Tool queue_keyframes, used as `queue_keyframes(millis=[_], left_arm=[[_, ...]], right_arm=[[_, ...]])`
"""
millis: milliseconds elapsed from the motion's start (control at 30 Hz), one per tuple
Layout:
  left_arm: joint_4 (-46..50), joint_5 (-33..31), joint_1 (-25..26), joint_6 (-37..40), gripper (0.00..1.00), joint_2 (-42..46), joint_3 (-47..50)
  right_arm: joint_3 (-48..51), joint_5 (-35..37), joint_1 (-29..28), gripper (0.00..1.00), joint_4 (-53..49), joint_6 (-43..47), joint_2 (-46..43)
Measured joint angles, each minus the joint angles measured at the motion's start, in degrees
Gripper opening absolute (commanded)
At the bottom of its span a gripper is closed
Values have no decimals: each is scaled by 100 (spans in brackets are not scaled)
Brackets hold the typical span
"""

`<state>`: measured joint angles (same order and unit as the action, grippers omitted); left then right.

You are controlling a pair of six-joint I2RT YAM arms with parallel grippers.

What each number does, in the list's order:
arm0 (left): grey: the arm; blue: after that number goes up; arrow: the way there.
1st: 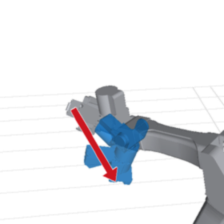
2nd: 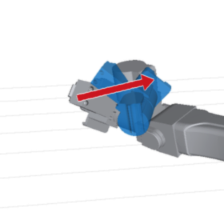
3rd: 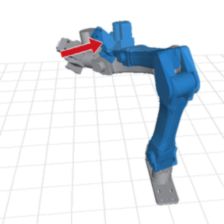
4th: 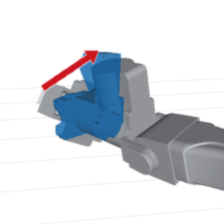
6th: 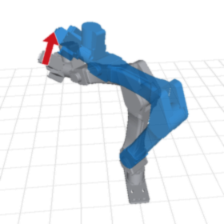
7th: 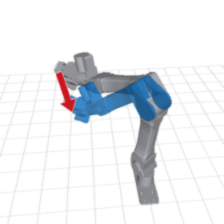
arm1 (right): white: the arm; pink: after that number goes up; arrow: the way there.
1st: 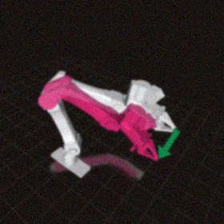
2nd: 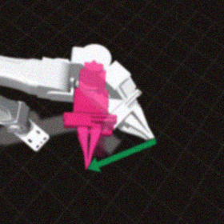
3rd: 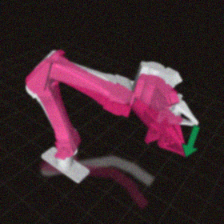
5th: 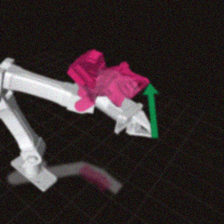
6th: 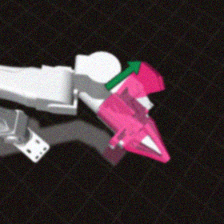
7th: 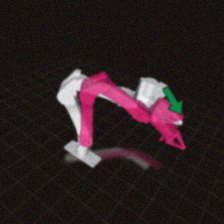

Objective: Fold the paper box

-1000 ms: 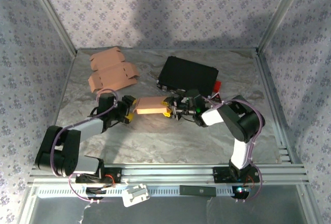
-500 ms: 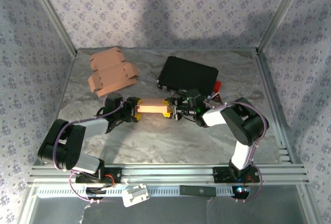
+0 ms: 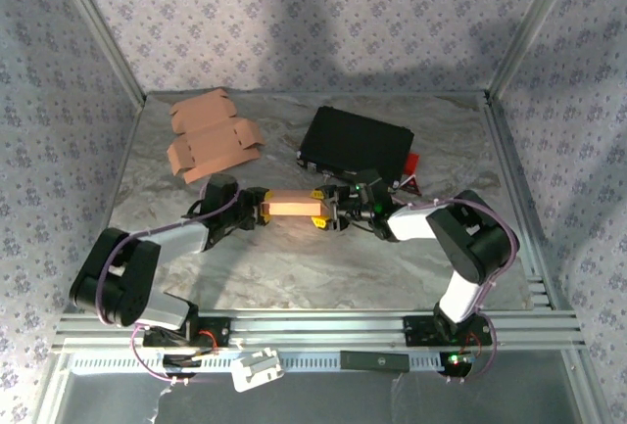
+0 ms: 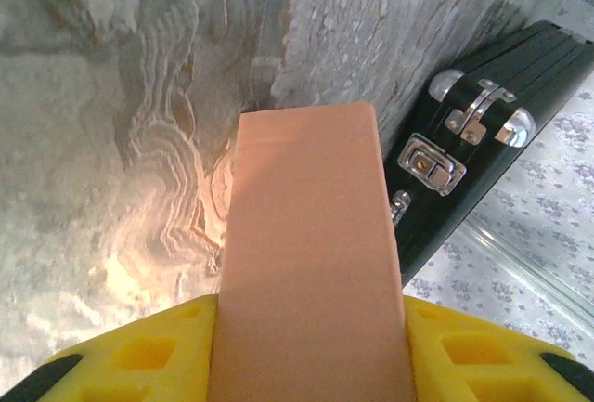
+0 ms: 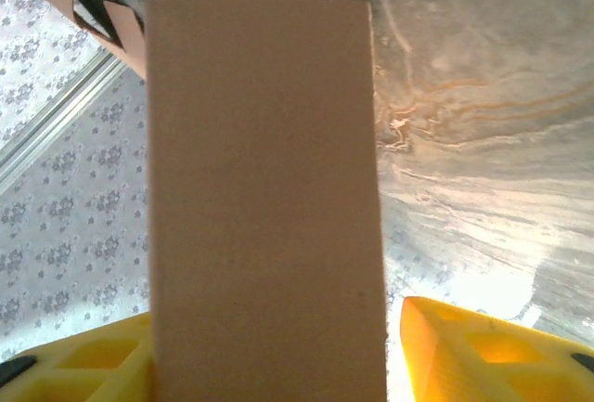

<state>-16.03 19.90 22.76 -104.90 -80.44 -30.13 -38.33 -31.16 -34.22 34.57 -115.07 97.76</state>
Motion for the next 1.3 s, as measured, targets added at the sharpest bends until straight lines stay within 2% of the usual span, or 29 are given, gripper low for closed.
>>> queue_keyframes(millis=[200,300,400,533,667,767,933,1067,1300], left_arm=[[2135,2,63,-24,24,221,-881],[2924,0,61,-68,25,345,-1150],[3523,-7,61,-201,25,527,-1202],[4181,-129,61,-507,25,765,-1187],[4570,-328,61,-914,29,1121,-1091],[4743,-481,55,-1147,31,1272,-1051],[4813,-452,-136,-1285,34,1078,-1088],[4898,-313,-319,-1215,35,745,-1298],[4907,-166,-511,-1034,42,605,-1381]], right_arm=[[-179,256,199,69,-1716,1001,-955],[-614,684,293,68,-2916,2026,-1624],[-1119,1443,234,63,-3943,3268,-2299],[-1305,2761,-256,58,-4575,5062,-3104],[-1019,3556,-999,56,-4579,6802,-3486],[-1001,3709,-1349,52,-4708,7903,-3329],[-1521,3836,-1740,52,-5156,9211,-2479],[-1971,3786,-1952,52,-5383,9840,-1917],[-2516,3853,-1956,50,-5700,10450,-1340]])
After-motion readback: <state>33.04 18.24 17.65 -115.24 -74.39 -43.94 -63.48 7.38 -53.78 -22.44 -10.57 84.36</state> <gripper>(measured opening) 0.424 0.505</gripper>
